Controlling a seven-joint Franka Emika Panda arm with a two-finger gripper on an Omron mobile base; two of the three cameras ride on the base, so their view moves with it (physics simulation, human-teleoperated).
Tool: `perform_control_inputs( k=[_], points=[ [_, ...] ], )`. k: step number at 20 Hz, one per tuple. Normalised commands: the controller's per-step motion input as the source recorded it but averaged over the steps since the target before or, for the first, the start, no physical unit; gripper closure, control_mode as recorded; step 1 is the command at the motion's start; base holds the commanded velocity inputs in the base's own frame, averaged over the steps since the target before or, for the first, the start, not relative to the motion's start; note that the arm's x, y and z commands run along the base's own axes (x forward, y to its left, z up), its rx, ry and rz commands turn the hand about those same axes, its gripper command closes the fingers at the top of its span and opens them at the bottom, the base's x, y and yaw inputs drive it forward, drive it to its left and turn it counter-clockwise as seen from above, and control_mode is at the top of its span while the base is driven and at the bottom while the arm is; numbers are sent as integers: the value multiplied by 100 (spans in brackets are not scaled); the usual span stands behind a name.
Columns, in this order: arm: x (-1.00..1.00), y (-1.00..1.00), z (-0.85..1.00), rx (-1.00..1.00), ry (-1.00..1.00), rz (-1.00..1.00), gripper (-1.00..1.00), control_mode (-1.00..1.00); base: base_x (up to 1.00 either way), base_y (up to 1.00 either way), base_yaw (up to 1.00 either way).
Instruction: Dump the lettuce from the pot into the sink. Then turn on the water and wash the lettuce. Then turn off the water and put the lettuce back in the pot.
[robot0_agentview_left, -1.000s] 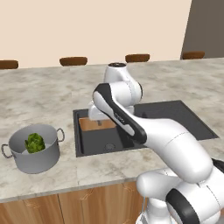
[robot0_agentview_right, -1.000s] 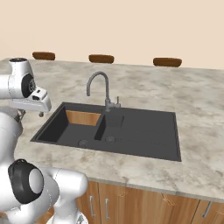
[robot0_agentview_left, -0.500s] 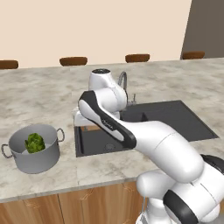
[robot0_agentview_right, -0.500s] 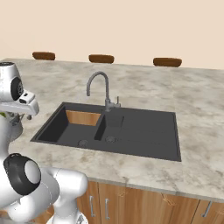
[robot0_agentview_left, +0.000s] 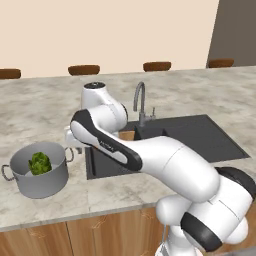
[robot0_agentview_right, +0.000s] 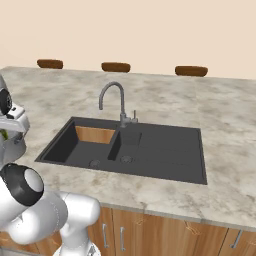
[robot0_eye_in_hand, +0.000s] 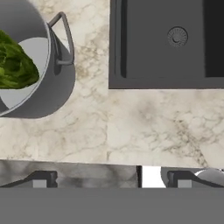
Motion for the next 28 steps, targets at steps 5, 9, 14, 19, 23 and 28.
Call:
perform_control_inputs(
  k=[5,9,14,19,23,28],
  points=[
    [2,37,-17,-1,0,-1,-100,-100,0,0,0],
    [7,19,-30,-1,0,0,-100,-100,0,0,0],
    [9,28,-15,-1,0,-1,-100,-100,0,0,0],
    [27,33,-16,-3,0,-2,-100,-100,0,0,0],
    [38,25,-22,-2,0,-1,-100,-100,0,0,0],
    [28,18,-25,0,0,-2,-100,-100,0,0,0]
  ],
)
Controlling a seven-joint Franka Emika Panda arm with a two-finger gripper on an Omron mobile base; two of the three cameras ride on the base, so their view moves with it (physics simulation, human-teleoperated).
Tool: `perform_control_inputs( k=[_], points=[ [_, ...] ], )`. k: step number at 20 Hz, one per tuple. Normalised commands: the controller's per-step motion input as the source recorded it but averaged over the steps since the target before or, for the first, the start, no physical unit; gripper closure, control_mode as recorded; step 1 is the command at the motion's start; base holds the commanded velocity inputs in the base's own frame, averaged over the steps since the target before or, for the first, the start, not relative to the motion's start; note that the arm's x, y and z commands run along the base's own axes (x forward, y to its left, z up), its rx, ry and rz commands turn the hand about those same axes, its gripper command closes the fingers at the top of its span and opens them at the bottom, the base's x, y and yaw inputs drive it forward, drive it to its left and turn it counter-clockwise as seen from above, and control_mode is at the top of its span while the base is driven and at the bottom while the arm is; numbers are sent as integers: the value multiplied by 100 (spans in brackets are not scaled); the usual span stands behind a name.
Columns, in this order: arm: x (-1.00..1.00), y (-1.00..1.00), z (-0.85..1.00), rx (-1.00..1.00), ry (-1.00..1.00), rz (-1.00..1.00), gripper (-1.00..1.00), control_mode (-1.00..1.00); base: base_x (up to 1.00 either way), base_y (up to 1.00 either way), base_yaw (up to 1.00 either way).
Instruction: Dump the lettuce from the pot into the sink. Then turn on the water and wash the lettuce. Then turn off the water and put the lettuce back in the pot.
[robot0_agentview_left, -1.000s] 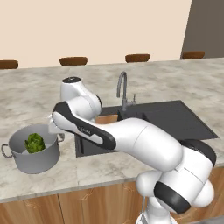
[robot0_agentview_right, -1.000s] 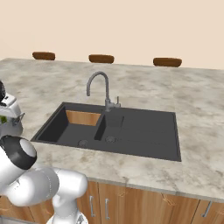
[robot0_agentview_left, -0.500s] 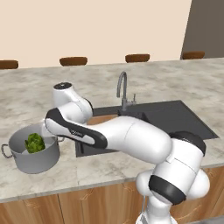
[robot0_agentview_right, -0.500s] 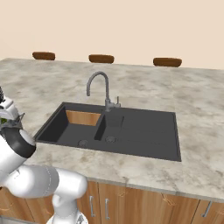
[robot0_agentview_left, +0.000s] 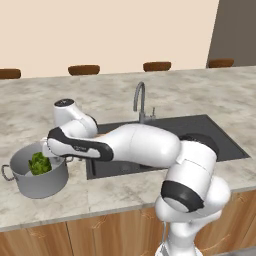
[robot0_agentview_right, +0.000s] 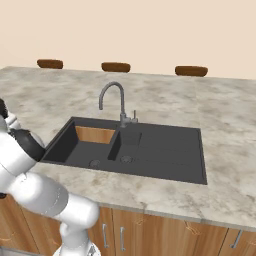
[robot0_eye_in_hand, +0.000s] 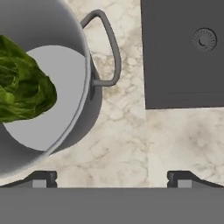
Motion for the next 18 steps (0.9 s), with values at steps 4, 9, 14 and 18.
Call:
perform_control_inputs(
  k=[4,9,14,18],
  points=[
    [19,13,-24,0,0,-6,-100,-100,0,0,0],
    [23,13,-24,0,1,-9,-100,-100,0,0,0],
    [32,23,-15,0,0,-10,-100,-100,0,0,0],
    [31,30,-8,0,1,-11,-100,-100,0,0,0]
  ],
)
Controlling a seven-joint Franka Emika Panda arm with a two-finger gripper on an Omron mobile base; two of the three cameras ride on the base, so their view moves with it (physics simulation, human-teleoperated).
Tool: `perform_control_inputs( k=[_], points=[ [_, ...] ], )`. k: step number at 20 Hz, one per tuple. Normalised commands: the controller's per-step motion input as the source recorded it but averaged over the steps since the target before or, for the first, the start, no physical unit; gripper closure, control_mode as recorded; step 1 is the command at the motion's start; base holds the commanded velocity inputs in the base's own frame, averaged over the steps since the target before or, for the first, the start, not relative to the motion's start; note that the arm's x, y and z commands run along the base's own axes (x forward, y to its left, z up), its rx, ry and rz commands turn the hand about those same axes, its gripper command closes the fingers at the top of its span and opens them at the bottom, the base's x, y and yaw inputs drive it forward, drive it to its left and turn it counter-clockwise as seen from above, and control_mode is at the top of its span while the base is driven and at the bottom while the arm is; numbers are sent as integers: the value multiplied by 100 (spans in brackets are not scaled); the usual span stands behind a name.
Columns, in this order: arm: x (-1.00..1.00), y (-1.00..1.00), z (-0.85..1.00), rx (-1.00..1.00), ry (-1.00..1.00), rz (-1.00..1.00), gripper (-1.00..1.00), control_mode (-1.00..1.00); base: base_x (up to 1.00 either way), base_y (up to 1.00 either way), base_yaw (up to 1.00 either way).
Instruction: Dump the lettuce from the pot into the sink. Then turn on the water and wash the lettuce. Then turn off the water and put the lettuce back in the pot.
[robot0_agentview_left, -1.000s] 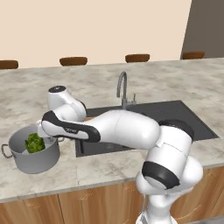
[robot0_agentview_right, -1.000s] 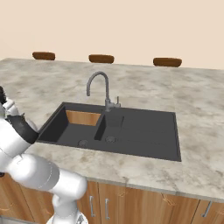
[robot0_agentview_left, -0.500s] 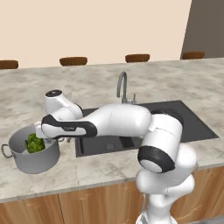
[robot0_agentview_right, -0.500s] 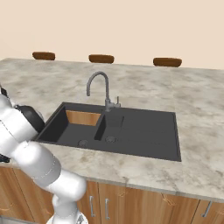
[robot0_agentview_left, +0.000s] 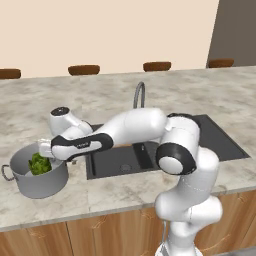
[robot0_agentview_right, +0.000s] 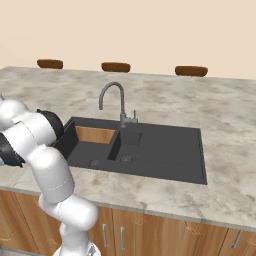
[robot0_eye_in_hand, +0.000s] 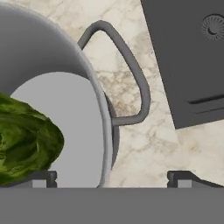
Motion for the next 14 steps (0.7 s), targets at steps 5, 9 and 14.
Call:
perform_control_inputs(
  k=[5,9,14],
  points=[
    [29,29,-11,0,3,-10,-100,-100,0,0,0],
    [22,24,-26,-2,10,-8,-100,-100,0,0,0],
    [15,33,-38,-10,15,-7,100,-100,0,0,0]
  ],
)
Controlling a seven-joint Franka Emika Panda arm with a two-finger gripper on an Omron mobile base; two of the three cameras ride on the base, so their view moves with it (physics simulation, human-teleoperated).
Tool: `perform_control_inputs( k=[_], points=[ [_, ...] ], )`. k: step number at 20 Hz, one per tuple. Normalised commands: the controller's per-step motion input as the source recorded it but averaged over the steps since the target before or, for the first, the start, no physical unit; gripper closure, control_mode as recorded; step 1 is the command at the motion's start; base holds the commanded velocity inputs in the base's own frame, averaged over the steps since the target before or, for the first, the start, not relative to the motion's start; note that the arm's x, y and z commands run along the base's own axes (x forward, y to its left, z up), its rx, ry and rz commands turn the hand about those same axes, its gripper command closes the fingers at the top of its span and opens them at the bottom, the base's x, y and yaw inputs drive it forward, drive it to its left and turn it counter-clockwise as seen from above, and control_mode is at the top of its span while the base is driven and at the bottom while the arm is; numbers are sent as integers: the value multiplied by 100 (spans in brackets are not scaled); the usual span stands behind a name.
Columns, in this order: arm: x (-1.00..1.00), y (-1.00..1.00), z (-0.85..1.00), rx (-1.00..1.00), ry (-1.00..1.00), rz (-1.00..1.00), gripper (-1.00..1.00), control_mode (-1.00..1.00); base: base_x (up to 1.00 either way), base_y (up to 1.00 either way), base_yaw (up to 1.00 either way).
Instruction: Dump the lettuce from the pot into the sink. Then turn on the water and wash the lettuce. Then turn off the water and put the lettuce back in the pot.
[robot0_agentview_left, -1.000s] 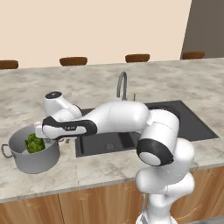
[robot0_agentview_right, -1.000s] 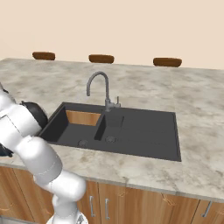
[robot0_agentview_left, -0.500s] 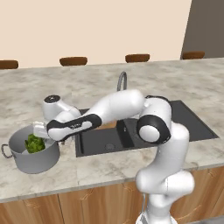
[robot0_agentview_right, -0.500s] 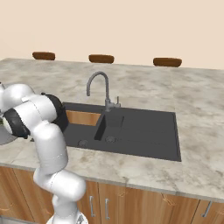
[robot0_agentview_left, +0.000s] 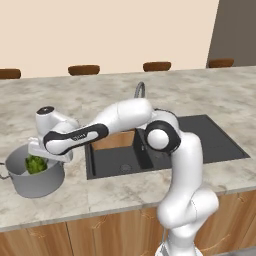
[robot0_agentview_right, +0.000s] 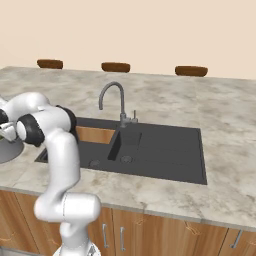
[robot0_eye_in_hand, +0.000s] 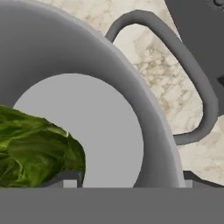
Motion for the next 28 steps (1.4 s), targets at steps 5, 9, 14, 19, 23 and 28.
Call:
perform_control_inputs(
  k=[5,9,14,19,23,28],
  points=[
    [-7,2,-83,-4,5,-9,100,-100,0,0,0],
    [-28,-25,-100,0,0,-13,100,-100,0,0,0],
    [-19,-37,-98,0,-12,-25,100,-100,0,0,0],
    [0,-34,-76,0,-16,-24,100,-100,0,0,0],
    [6,-34,-47,0,-12,-16,100,-100,0,0,0],
    [12,-39,-8,0,-10,-13,100,-100,0,0,0]
  ],
)
